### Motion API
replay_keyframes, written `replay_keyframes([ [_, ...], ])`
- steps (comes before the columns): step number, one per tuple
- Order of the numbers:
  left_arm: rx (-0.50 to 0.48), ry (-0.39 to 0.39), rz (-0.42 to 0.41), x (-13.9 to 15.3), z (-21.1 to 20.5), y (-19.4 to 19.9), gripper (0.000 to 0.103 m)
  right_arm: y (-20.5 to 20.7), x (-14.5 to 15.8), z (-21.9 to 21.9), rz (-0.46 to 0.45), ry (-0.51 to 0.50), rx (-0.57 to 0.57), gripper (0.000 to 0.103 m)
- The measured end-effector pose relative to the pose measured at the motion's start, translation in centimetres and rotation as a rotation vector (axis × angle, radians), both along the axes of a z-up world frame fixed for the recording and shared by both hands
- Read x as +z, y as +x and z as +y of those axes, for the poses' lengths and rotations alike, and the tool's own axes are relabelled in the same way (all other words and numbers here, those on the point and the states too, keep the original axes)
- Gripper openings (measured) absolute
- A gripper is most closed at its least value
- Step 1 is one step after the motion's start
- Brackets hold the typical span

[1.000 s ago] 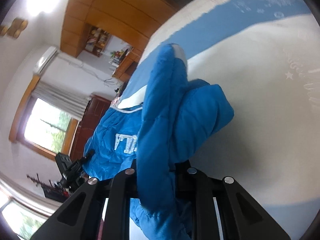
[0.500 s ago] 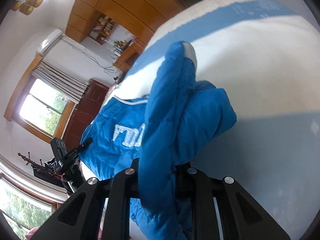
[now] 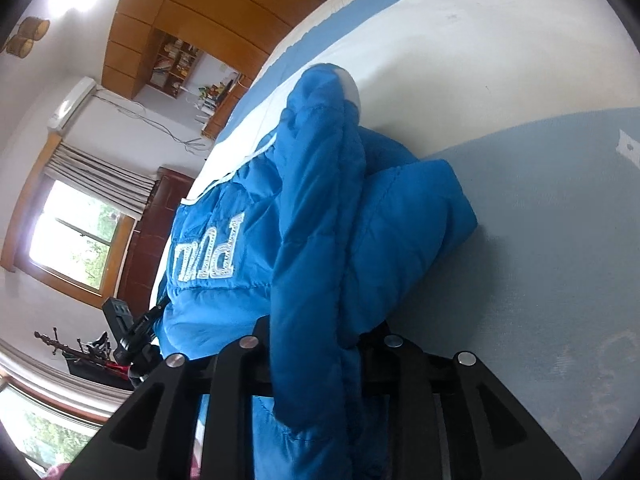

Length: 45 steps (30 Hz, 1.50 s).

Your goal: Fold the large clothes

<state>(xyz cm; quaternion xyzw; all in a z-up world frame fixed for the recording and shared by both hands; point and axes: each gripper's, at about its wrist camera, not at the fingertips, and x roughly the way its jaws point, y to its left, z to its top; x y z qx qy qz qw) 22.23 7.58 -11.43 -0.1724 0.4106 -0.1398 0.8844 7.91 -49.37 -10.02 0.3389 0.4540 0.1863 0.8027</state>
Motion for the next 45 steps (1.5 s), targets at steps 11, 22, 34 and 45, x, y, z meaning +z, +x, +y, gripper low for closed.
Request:
replay_keyframes([
  [11,0.054,0.142,-0.011,3.9,0.8,-2.5,0.059,-1.2,4.1,0.2,-0.032,-0.223,-0.024,0.046],
  [22,-0.120,0.259,-0.077,9.2,-7.8,2.2,0.057,3.5,11.3,5.2,-0.195,-0.445,0.019,0.044],
  [34,-0.188,0.292,0.066,3.7,-11.5,9.4,0.058,11.9,4.2,4.0,0.009,-0.446,-0.006,0.038],
  [45,-0.168,0.333,0.078,2.8,-12.0,10.4,0.058,12.2,3.0,2.5,0.011,-0.382,-0.048,0.036],
])
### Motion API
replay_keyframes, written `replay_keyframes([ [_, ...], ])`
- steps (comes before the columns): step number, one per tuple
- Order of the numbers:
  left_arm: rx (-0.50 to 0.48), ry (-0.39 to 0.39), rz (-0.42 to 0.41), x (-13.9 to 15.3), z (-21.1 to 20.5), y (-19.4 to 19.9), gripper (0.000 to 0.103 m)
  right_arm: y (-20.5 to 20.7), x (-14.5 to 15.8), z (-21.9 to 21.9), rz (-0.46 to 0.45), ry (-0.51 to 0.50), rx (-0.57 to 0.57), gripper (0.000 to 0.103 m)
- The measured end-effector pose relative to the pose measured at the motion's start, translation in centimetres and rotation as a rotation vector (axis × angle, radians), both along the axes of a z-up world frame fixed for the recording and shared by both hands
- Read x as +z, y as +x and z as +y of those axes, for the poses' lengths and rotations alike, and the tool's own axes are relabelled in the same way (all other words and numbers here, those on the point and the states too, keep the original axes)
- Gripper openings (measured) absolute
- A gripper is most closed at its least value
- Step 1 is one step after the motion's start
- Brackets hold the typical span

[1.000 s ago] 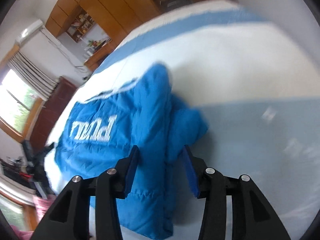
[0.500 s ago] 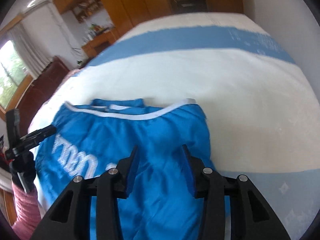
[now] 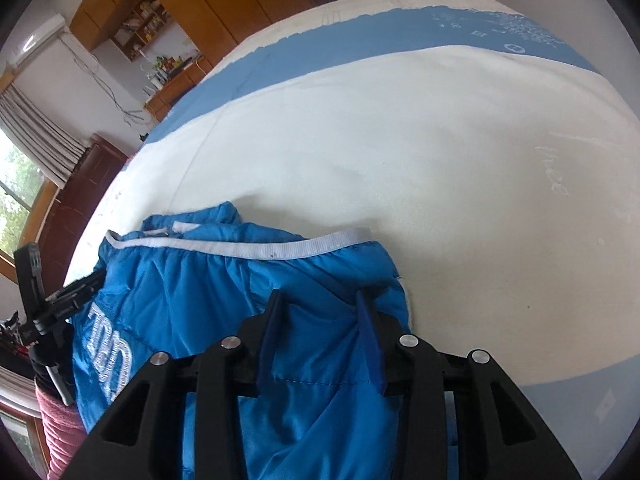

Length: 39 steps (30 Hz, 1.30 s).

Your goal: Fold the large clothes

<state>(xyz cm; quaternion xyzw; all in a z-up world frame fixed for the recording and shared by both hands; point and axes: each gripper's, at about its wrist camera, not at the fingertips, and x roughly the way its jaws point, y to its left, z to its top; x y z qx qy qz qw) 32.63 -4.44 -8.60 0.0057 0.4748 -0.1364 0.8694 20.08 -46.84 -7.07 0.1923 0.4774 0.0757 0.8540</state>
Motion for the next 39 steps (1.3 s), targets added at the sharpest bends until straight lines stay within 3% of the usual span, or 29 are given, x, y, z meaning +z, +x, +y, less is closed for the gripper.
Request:
replay_keyframes([
  [9,0.038,-0.019,-0.120,3.5,0.6,-7.9,0.057,-8.7,4.8,2.4,-0.148,-0.132,-0.011,0.038],
  [20,0.015,-0.024,-0.162,3.2,-1.3,-16.6,0.058,-17.4,5.0,7.0,-0.214,-0.122,0.038,0.033],
  [28,-0.015,0.026,-0.178,1.9,-2.7,-18.9,0.060,-18.8,3.2,9.0,-0.219,-0.194,0.030,0.026],
  [39,-0.001,0.026,-0.172,0.1,-2.8,-19.3,0.061,-19.3,1.0,9.4,-0.226,-0.228,0.015,0.024],
])
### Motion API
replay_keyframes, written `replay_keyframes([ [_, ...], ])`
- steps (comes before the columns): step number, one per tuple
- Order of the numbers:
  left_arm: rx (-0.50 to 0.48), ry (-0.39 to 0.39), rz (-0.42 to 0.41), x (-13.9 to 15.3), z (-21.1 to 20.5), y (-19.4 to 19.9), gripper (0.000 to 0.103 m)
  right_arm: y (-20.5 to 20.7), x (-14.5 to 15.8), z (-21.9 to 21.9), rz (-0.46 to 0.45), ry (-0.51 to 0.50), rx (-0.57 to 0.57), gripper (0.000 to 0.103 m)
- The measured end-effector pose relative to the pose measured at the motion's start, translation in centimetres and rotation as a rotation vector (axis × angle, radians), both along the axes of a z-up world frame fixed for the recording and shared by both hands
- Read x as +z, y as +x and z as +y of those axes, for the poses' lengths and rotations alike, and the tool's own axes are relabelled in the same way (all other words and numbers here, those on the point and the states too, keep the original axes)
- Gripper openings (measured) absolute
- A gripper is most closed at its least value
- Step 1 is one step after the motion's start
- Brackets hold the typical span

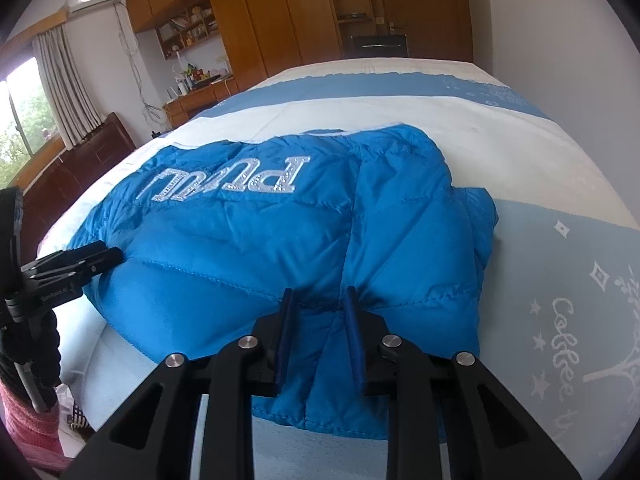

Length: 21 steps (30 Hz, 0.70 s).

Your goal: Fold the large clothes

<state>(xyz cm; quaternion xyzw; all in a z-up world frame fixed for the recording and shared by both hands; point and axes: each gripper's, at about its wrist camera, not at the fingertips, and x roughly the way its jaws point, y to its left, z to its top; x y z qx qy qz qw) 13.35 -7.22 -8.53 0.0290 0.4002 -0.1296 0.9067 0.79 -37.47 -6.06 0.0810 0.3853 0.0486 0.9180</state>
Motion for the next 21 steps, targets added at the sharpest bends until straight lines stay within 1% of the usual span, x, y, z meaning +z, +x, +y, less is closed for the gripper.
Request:
replay_keyframes([
  [4,0.007,-0.008,-0.002,-0.4,0.2,-0.1,0.061,-0.2,-0.6,0.1,-0.015,0.000,-0.012,0.024],
  [9,0.013,0.004,-0.009,-0.7,0.1,-0.1,0.061,-0.5,-1.1,0.4,-0.034,-0.016,-0.014,0.024],
  [12,0.017,0.007,-0.012,-0.8,0.0,-0.1,0.061,-0.3,-1.3,0.1,-0.029,0.000,-0.011,0.024],
  [21,0.033,0.010,-0.021,-0.7,-0.1,-0.6,0.061,-0.2,-1.3,0.1,-0.031,-0.004,-0.013,0.024],
])
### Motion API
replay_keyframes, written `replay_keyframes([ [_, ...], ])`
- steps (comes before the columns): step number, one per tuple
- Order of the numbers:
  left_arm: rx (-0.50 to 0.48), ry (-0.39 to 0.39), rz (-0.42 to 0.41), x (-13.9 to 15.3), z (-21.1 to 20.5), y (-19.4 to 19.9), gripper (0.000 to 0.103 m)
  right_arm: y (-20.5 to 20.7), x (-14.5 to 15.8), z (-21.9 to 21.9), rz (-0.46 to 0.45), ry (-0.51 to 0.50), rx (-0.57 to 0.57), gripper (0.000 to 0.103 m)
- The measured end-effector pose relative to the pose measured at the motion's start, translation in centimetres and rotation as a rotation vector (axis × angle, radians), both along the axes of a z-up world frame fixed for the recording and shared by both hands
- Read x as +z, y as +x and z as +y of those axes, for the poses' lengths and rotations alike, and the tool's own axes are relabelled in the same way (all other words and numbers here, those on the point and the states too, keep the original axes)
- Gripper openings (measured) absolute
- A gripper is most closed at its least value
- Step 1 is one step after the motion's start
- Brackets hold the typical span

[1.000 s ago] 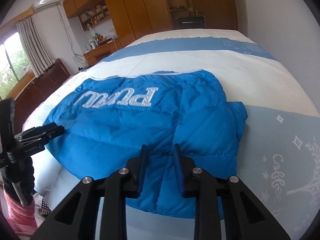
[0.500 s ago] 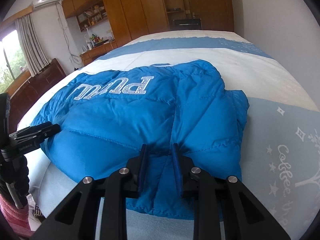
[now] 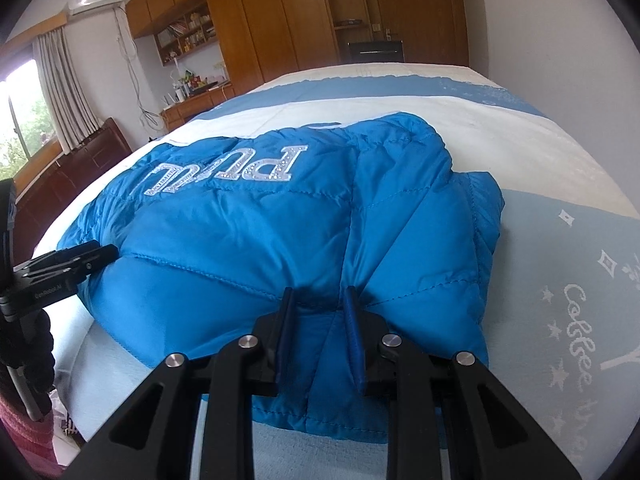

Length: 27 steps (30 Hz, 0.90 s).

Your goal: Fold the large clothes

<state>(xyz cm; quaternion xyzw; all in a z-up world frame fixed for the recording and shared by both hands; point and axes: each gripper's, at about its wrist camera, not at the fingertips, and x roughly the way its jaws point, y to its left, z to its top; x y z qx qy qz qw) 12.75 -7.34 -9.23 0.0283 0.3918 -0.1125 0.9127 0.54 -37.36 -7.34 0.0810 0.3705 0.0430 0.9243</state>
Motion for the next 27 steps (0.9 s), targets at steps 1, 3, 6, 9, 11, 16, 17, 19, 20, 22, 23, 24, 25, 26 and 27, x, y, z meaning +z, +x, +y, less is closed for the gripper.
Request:
replay_keyframes([
  [1,0.004,-0.006,0.001,0.1,0.1,0.0,0.061,0.0,0.0,0.0,0.000,0.000,0.000,0.024],
  [3,0.008,-0.021,0.007,0.4,0.4,-0.4,0.062,0.0,0.0,-0.1,0.000,0.004,0.001,0.024],
  [6,0.024,-0.042,0.015,1.1,1.2,-1.1,0.063,0.0,0.0,-0.1,0.000,0.014,0.001,0.024],
  [9,0.055,-0.030,0.003,1.8,2.0,-2.0,0.066,0.0,0.0,-0.1,-0.001,0.018,0.002,0.024],
  [11,0.080,-0.017,-0.008,2.3,2.8,-2.7,0.069,0.0,0.0,-0.1,0.000,0.022,0.002,0.023],
  [16,0.169,-0.004,-0.001,2.6,5.3,-3.6,0.076,-0.1,0.0,-0.1,0.002,0.031,0.002,0.024],
  [17,0.194,-0.024,0.014,2.3,6.3,-3.5,0.077,-0.1,0.0,0.0,0.001,0.031,0.001,0.024],
  [19,0.221,-0.087,0.044,1.9,7.7,-3.3,0.077,-0.1,0.0,0.0,0.001,0.030,0.002,0.024],
  [20,0.236,-0.151,0.068,1.4,8.7,-3.0,0.077,-0.1,0.0,-0.1,0.002,0.031,0.002,0.024],
  [22,0.261,-0.284,0.113,0.5,10.6,-2.4,0.078,-0.1,0.0,-0.1,0.002,0.030,0.002,0.024],
  [23,0.273,-0.355,0.132,0.0,11.5,-2.0,0.078,-0.1,0.0,-0.1,0.002,0.030,0.002,0.024],
  [24,0.283,-0.407,0.151,-0.4,12.2,-1.6,0.078,-0.1,0.0,-0.1,0.002,0.031,0.002,0.024],
  [25,0.289,-0.442,0.160,-0.7,12.6,-1.4,0.078,-0.1,0.0,-0.1,0.003,0.031,0.002,0.024],
  [26,0.292,-0.505,0.174,-1.2,13.4,-1.0,0.078,-0.1,0.0,-0.1,0.003,0.032,0.002,0.024],
  [27,0.301,-0.551,0.184,-1.6,14.0,-0.6,0.078,-0.1,0.0,-0.1,0.002,0.031,0.002,0.024],
])
